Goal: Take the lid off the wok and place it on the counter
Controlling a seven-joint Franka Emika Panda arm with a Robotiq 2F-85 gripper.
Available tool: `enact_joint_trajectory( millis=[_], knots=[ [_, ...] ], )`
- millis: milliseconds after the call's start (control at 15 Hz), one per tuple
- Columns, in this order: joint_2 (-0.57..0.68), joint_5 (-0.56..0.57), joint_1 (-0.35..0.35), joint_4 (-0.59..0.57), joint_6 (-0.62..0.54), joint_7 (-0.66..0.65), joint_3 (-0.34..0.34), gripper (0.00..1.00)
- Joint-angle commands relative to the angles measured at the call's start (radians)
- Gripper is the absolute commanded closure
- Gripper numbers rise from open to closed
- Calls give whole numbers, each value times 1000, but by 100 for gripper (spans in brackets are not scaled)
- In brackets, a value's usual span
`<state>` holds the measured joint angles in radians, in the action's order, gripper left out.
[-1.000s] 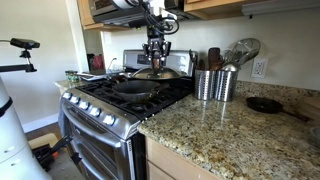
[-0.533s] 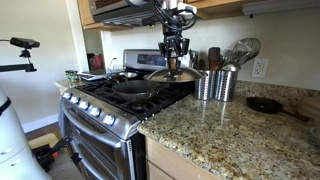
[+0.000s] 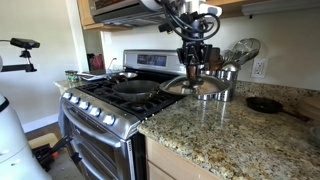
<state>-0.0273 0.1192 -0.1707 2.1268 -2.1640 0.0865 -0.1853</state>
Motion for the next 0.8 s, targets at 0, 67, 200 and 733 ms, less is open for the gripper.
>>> enact_joint_trajectory(
  millis=[0, 67, 200, 733],
  knots=[
    [93, 10, -25, -63, -48, -4, -20, 81],
    [129, -7, -30, -84, -61, 4, -25, 81],
    [194, -31, -37, -130, -70, 21, -26, 81],
    [339, -47, -36, -227, -102, 59, 8, 81]
  ],
)
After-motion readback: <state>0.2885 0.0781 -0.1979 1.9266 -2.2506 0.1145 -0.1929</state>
